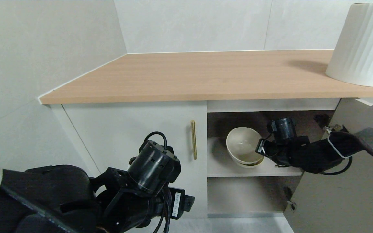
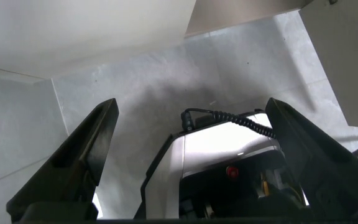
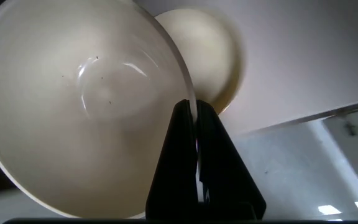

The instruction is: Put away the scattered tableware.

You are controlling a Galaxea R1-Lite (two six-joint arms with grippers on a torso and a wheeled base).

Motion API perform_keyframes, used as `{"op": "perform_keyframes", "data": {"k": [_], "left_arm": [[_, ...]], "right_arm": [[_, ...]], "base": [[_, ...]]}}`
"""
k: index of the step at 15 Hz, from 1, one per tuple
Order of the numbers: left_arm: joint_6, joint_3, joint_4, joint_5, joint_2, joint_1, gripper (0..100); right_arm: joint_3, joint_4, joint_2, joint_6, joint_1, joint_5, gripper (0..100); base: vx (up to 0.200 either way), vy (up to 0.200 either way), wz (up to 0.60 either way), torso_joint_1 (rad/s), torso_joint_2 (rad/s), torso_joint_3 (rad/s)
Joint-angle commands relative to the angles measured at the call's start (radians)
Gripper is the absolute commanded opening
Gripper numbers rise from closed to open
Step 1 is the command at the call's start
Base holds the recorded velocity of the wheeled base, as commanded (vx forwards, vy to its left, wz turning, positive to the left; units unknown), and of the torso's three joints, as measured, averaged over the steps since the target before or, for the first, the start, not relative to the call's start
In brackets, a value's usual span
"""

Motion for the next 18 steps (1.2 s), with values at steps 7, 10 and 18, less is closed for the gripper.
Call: {"op": "perform_keyframes", "data": {"k": [7, 10, 18], "left_arm": [[-0.001, 0.000, 0.000, 0.001, 0.001, 0.001, 100], [-0.001, 0.000, 0.000, 0.001, 0.001, 0.001, 100], [-0.001, 0.000, 0.000, 0.001, 0.001, 0.000, 100]], "right_arm": [[-0.080, -0.002, 0.122, 0.010, -0.050, -0.035, 0], [-0.100, -0.004, 0.144, 0.010, -0.050, -0.038, 0], [-0.108, -0.004, 0.151, 0.008, -0.052, -0.045, 0]], "base": [[0.000, 0.000, 0.00, 0.000, 0.00, 0.000], [0.000, 0.000, 0.00, 0.000, 0.00, 0.000], [0.000, 0.000, 0.00, 0.000, 0.00, 0.000]]}}
